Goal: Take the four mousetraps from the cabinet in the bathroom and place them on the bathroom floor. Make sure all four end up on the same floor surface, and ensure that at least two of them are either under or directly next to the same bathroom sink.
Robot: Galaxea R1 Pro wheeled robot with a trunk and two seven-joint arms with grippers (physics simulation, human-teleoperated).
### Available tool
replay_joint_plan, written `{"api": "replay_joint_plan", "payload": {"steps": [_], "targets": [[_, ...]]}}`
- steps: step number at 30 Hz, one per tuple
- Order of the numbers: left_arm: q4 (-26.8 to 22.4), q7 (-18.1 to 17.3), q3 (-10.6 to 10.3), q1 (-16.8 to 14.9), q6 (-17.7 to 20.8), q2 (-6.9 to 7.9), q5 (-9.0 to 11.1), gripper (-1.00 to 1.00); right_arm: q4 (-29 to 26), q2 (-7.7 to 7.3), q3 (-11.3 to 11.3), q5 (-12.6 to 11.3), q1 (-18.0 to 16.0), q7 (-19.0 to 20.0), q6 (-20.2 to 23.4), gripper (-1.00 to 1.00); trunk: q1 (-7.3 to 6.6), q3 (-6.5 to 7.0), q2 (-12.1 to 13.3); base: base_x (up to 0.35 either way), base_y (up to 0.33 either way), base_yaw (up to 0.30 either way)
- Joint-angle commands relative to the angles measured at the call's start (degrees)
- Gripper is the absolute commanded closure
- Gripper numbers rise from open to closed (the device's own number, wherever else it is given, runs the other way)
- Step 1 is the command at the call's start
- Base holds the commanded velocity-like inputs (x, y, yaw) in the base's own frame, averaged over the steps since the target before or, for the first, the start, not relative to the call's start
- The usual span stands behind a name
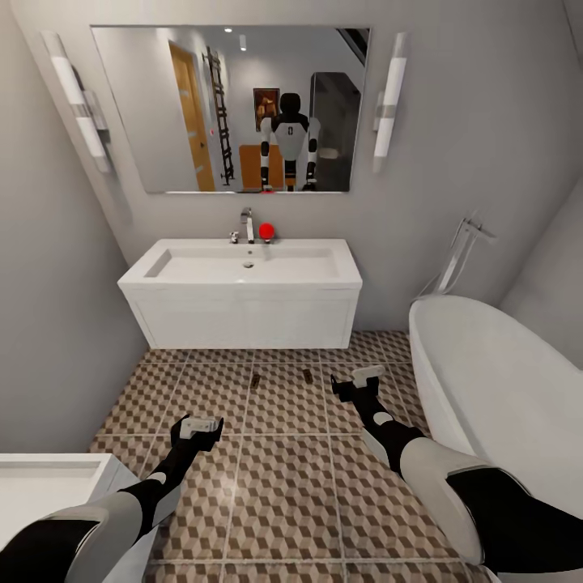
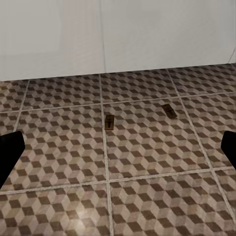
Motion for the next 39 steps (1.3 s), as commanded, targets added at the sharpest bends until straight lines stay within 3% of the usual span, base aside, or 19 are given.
{"api": "replay_joint_plan", "payload": {"steps": [1, 13, 39], "targets": [[0.0, 0.0, 0.0, 0.0, 0.0, 0.0, 0.0, -1.0, 0.0, 0.0, 0.0, 0.0, 0.0, 0.0, 0.0, -1.0, -0.22, 0.19, 0.4, 0.0, 0.0, 0.0], [0.0, 0.0, 0.0, 0.0, 0.0, 0.0, 0.0, -1.0, 0.0, 0.01, 0.0, 0.0, 0.0, 0.0, 0.0, -1.0, -2.86, 2.34, 5.2, 0.0, 0.0, 0.0], [0.0, 0.0, 0.0, 0.0, 0.0, 0.0, 0.0, -1.0, 0.0, 0.01, 0.0, 0.0, 0.0, 0.0, 0.0, -1.0, -2.86, 2.34, 5.2, 0.0, 0.0, 0.0]]}}
